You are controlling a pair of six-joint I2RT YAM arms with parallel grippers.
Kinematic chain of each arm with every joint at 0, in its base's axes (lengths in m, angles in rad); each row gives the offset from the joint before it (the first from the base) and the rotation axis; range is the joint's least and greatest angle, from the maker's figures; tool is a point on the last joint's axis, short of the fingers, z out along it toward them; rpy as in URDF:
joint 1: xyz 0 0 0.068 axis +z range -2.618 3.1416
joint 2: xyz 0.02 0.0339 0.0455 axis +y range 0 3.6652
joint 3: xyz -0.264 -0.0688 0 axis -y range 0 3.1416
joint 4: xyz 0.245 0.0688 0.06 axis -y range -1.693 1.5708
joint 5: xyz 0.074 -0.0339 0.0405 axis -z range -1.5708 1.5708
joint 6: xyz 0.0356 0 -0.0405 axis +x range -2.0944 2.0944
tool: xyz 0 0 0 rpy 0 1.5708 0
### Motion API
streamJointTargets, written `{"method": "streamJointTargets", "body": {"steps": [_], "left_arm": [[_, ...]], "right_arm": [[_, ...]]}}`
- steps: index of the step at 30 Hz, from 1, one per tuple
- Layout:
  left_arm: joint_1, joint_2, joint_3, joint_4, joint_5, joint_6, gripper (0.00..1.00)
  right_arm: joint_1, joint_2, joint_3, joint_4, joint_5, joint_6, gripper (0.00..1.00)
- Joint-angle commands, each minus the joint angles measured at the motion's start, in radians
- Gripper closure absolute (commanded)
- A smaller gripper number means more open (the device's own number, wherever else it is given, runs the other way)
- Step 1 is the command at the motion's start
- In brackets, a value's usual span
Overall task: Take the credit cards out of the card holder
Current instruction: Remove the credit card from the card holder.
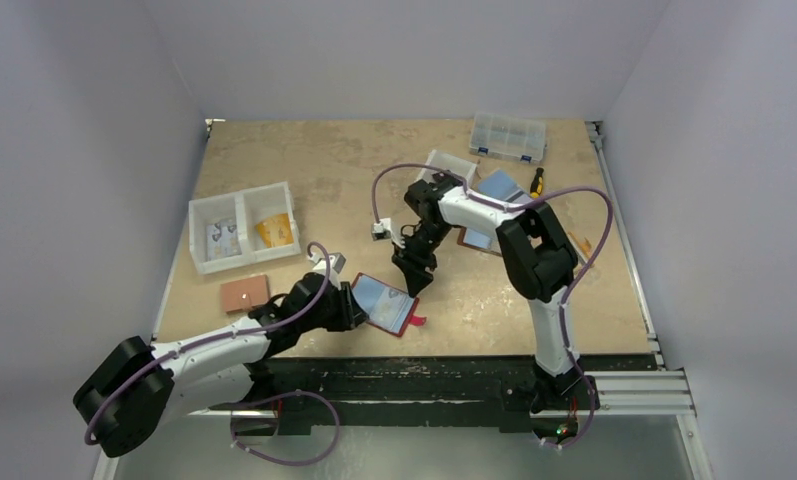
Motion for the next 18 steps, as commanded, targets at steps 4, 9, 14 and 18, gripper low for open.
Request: {"method": "streamJointTargets", "body": {"steps": [4, 9, 14, 18], "left_arm": [[0.000, 0.041, 0.082, 0.074, -0.082, -0.050, 0.78], [0.000, 0.038, 0.109, 0.074, -0.111, -0.035, 0.83], [0.002, 0.072, 0.123, 0.115, -0.120, -0.028, 0.90], [0.002, 0.189, 0.147, 0.163, -0.085, -0.034, 0.97]], "right_arm": [[-0.039, -0.187, -0.049, 0.072, 0.013, 0.024, 0.54], [-0.013, -0.273, -0.166, 0.090, -0.112, -0.092, 0.80], [0.026, -0.309, -0.250, 0.186, -0.023, -0.134, 0.85], [0.065, -0.297, -0.263, 0.245, 0.064, -0.109, 0.90]]}}
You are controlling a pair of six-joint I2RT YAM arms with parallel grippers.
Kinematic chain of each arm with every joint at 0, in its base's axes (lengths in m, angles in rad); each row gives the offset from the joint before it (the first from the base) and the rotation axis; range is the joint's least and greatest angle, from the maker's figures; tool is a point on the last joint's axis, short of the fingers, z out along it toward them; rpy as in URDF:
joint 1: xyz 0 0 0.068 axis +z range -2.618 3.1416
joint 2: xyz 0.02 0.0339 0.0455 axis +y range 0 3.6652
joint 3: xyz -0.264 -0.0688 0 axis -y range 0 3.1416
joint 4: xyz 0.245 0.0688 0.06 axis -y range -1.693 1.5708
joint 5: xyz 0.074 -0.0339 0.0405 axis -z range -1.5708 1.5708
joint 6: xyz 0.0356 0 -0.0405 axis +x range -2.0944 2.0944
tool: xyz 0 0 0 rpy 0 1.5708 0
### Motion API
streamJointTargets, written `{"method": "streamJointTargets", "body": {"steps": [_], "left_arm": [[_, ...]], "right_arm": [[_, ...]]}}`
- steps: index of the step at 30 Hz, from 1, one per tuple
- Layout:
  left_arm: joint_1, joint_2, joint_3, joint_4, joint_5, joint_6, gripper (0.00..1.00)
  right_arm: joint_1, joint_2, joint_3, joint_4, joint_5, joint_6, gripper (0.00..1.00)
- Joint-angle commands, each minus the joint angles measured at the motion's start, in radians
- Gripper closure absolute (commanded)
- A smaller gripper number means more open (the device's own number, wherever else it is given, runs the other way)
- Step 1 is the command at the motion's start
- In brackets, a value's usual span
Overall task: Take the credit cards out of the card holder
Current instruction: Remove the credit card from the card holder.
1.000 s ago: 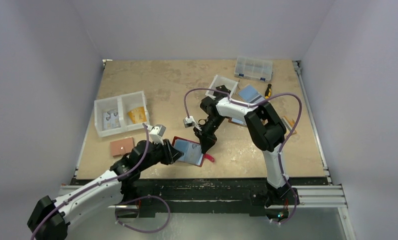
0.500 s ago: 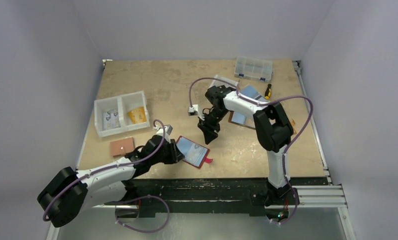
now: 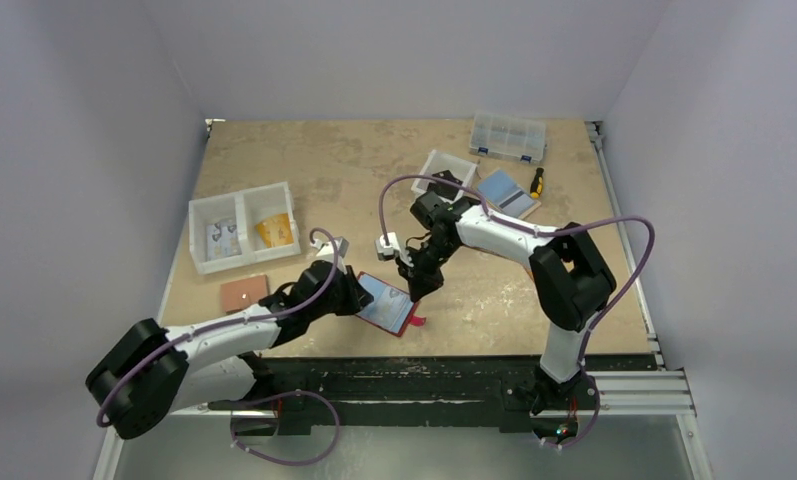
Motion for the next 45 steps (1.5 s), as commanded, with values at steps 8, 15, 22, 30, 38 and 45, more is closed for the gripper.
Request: {"method": "streamJointTargets", "body": {"steps": [8, 15, 22, 30, 38, 45], "left_arm": [[0.002, 0.216, 0.045, 0.117, 0.060, -0.018, 1.00], [0.000, 0.195, -0.023, 0.140, 0.060, -0.066, 1.00], [-0.001, 0.188, -0.055, 0.146, 0.058, -0.089, 1.00], [0.000, 0.178, -0.061, 0.155, 0.059, -0.107, 1.00], [-0.004, 0.195, -0.070, 0.181, 0.077, -0.127, 1.00], [-0.006, 0.208, -0.070, 0.195, 0.081, -0.134, 1.00]], "right_arm": [[0.059, 0.039, 0.005, 0.170, 0.143, 0.123, 0.87], [0.027, 0.084, 0.050, 0.121, 0.063, 0.220, 0.63], [-0.025, 0.064, 0.069, 0.084, 0.007, 0.268, 0.52], [-0.028, 0.124, 0.082, 0.069, -0.020, 0.337, 0.43], [-0.027, 0.171, 0.094, 0.072, -0.065, 0.394, 0.39], [-0.025, 0.176, 0.097, 0.068, -0.100, 0.412, 0.44]]}}
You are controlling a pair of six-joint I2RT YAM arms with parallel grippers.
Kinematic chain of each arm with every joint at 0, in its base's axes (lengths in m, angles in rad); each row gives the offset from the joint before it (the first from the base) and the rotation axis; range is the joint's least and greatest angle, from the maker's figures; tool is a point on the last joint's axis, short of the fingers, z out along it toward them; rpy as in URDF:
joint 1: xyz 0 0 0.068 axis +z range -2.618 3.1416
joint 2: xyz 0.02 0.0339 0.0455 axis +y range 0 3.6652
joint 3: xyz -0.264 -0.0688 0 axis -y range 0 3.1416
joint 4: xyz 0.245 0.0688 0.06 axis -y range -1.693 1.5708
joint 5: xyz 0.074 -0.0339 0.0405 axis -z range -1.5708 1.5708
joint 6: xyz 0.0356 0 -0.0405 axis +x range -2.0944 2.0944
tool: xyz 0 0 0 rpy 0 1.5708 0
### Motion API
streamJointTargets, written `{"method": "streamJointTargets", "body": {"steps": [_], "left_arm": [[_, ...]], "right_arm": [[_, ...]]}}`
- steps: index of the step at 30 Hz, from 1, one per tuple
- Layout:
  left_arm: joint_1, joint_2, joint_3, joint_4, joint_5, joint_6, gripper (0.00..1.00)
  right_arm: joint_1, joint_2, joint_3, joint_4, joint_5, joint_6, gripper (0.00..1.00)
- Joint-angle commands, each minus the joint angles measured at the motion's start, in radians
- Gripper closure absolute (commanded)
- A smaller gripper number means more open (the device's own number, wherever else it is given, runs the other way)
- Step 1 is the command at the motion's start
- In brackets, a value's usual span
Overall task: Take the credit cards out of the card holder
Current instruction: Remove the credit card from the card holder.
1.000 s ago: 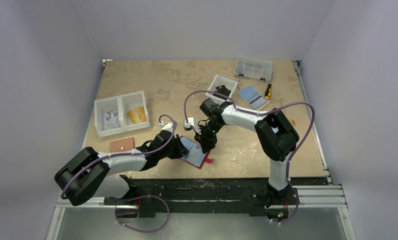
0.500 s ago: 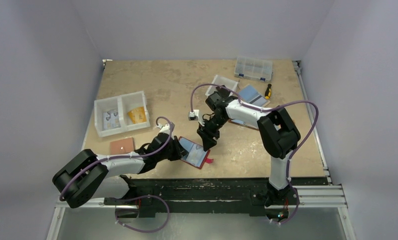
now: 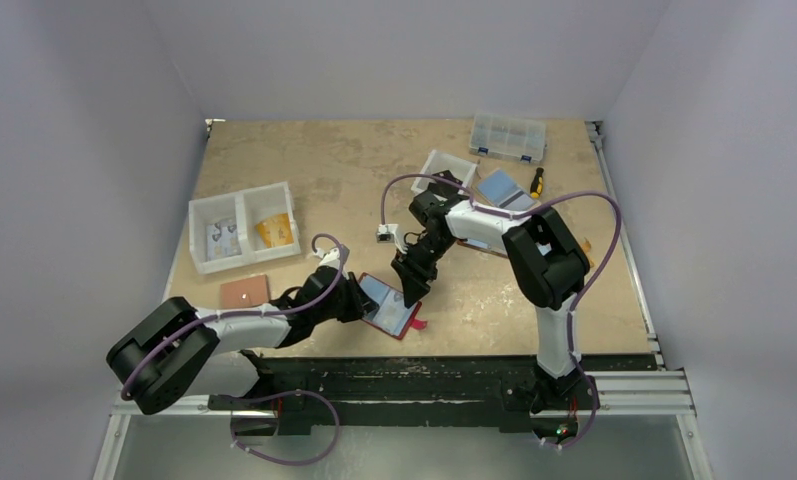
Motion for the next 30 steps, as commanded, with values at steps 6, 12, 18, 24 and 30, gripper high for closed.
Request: {"method": "streamJointTargets", "body": {"steps": [6, 12, 18, 24, 30], "left_arm": [[-0.007, 0.040, -0.011, 0.006, 0.024, -0.009, 1.00], [-0.007, 0.054, -0.002, 0.013, 0.029, -0.009, 1.00], [-0.007, 0.049, -0.004, 0.024, 0.035, -0.027, 1.00], [-0.007, 0.027, -0.006, 0.024, 0.039, -0.039, 0.93], [-0.007, -0.040, -0.006, -0.027, 0.011, -0.035, 0.90]], "right_arm": [[0.007, -0.025, 0.061, -0.045, -0.091, -0.001, 0.46], [0.007, -0.018, 0.055, -0.048, -0.115, 0.018, 0.47], [0.007, -0.001, 0.058, -0.056, -0.169, 0.047, 0.47], [0.006, 0.004, 0.066, -0.036, -0.125, 0.083, 0.48], [0.004, -0.040, 0.004, 0.055, 0.010, 0.164, 0.45]]}}
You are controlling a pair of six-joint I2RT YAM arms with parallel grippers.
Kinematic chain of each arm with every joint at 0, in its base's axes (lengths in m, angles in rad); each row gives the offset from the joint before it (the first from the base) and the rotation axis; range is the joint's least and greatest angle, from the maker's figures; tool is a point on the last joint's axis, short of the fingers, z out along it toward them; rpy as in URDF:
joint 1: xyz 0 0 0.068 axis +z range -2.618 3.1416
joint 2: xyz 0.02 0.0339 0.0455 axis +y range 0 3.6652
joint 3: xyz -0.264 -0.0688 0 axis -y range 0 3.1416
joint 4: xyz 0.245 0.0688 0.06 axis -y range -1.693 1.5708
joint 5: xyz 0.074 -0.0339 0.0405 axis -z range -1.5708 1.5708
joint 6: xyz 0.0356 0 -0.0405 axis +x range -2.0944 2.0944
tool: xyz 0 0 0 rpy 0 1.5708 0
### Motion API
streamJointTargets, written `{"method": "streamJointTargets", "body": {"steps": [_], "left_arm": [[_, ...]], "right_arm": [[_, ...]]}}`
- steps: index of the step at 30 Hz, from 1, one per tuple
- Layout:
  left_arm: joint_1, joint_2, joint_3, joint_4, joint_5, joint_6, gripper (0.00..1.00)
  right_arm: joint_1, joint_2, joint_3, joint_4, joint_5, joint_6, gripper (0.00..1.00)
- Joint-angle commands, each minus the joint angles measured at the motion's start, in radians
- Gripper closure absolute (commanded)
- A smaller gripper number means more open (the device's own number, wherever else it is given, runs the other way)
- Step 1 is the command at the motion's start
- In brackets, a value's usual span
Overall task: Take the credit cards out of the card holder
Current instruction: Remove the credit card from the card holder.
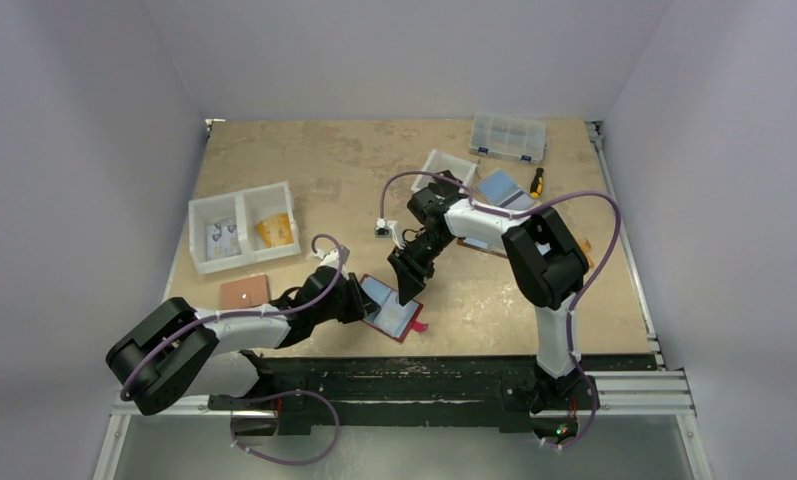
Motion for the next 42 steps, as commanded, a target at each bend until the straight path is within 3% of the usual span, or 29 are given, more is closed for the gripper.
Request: {"method": "streamJointTargets", "body": {"steps": [1, 8, 23, 35, 42], "left_arm": [[-0.006, -0.055, -0.005, -0.051, -0.013, -0.002, 0.89], [-0.006, -0.095, -0.001, -0.082, -0.017, 0.005, 0.88], [-0.013, -0.003, -0.004, -0.037, 0.047, -0.010, 0.89], [-0.012, -0.036, -0.029, -0.004, 0.050, -0.085, 0.74], [0.027, -0.124, -0.045, -0.091, 0.016, -0.159, 0.68]], "right_arm": [[0.003, -0.046, -0.029, 0.061, 0.068, 0.062, 0.45], [0.009, -0.026, -0.032, 0.047, 0.039, 0.066, 0.46], [0.027, -0.006, 0.007, 0.009, -0.149, 0.065, 0.51], [0.027, 0.127, 0.151, -0.041, -0.245, 0.088, 0.51], [0.027, 0.169, 0.190, -0.046, -0.259, 0.090, 0.50]]}}
